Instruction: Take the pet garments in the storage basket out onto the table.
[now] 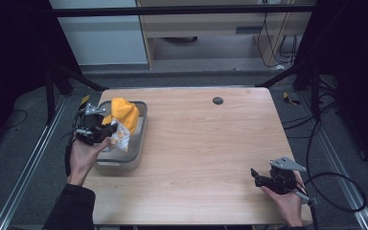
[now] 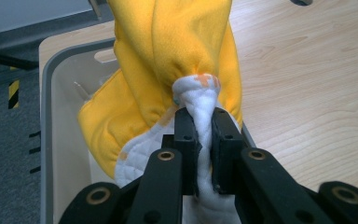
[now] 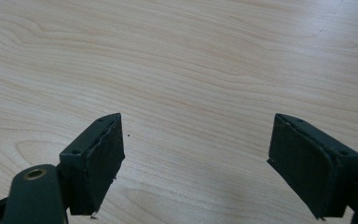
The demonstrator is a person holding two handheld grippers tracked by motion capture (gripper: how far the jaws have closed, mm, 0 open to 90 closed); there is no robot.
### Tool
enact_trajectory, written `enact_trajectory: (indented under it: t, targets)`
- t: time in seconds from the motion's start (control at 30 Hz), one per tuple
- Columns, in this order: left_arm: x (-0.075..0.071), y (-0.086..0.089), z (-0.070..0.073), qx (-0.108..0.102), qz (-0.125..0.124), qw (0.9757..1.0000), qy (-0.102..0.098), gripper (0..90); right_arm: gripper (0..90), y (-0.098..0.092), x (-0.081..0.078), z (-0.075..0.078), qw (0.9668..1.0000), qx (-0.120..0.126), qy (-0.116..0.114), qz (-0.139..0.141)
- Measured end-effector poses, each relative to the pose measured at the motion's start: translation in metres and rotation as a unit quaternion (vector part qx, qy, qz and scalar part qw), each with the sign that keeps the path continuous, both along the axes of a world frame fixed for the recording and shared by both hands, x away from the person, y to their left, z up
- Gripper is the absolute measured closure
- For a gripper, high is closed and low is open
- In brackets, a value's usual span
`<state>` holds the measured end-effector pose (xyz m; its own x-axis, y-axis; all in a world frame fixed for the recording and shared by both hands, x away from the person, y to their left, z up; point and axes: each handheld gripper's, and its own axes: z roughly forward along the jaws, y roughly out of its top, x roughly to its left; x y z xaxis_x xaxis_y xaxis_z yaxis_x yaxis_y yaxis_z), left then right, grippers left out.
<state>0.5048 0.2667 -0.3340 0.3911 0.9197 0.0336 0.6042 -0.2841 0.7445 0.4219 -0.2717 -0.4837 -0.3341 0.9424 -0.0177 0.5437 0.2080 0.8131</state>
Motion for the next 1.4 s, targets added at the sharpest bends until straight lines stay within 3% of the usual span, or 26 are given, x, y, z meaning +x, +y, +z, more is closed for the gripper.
enact_trajectory:
  t: [0.83, 1.4]
  targets:
    - [-0.013, -0.023, 0.014, 0.001, -0.051, 0.9986, -0.015, 83.0, 18.0, 0.000, 0.000, 0.000, 1.0000, 0.003, 0.003, -0.001]
    - [-0.024, -0.052, 0.021, -0.014, -0.104, 0.9941, -0.028, 82.9, 18.0, -0.002, -0.001, 0.001, 1.0000, 0.003, -0.005, -0.004]
